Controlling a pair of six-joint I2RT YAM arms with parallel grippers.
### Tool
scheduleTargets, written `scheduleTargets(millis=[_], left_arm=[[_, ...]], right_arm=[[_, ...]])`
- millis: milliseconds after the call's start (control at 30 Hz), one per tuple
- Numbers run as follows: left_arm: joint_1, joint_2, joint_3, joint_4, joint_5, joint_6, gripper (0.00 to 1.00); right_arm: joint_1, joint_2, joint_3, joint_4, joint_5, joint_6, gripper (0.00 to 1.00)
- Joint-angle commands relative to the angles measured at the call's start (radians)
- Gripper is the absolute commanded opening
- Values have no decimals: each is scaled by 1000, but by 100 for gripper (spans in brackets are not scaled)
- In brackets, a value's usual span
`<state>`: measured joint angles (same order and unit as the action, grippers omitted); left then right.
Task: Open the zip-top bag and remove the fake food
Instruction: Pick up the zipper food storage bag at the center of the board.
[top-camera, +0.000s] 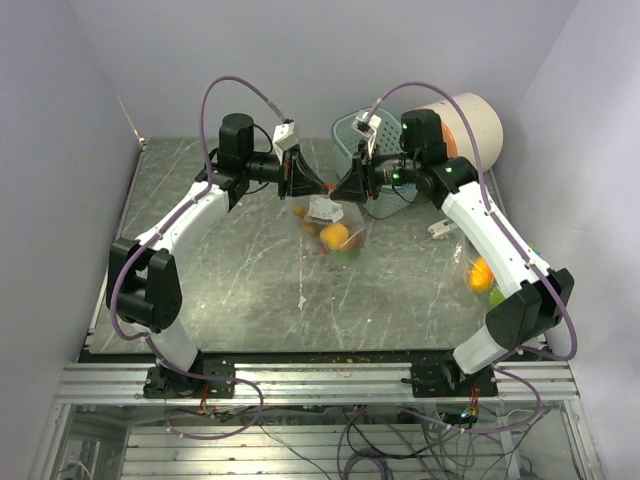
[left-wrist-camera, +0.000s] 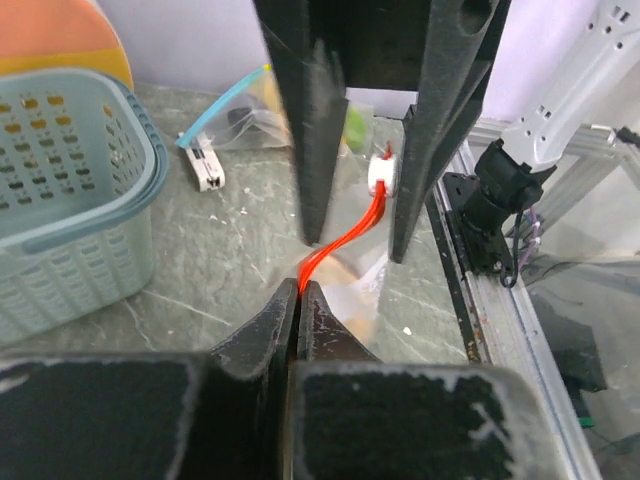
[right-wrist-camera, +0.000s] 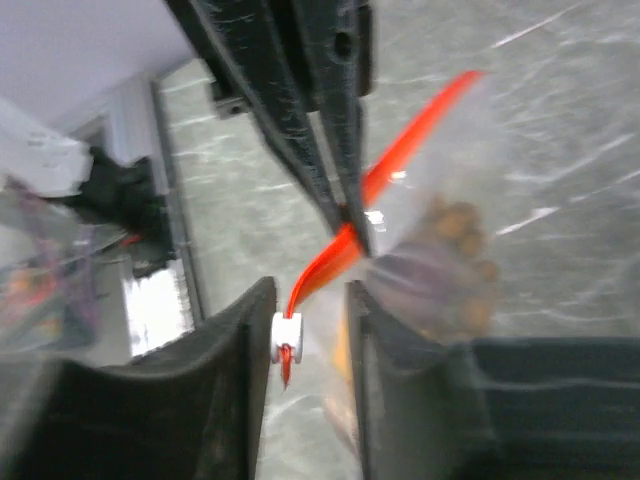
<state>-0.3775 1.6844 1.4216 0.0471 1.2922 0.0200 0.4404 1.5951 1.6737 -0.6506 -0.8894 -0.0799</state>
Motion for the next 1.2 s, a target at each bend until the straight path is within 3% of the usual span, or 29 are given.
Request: scheduleTargets(millis=[0, 100, 233, 500, 667, 900, 1033, 1167], left_arm=[[-9, -50, -30, 129, -85, -154, 7], [-11, -53, -14, 103, -128, -179, 7], [-10, -59, 15, 51, -147, -176, 7], [8, -62, 92, -92, -139, -94, 7], [48, -58, 60, 98, -129, -256, 7], [100, -56, 11, 386, -101, -505, 7], [100, -60, -4, 392, -58, -493, 7], [100, -83, -24, 345, -51, -458, 7]], right_arm=[[-33, -83, -163, 389, 218, 215, 48], [-48, -111, -272, 561, 223, 305, 66], [-58, -75, -269, 629, 182, 327, 70], [-63, -20, -252, 705, 25, 345, 64], [-63, -26, -268, 746, -65, 367, 64], [-63, -17, -254, 657, -81, 295, 57], [-63, -3, -248, 678, -69, 314, 45], [-63, 17, -213, 700, -60, 330, 49]])
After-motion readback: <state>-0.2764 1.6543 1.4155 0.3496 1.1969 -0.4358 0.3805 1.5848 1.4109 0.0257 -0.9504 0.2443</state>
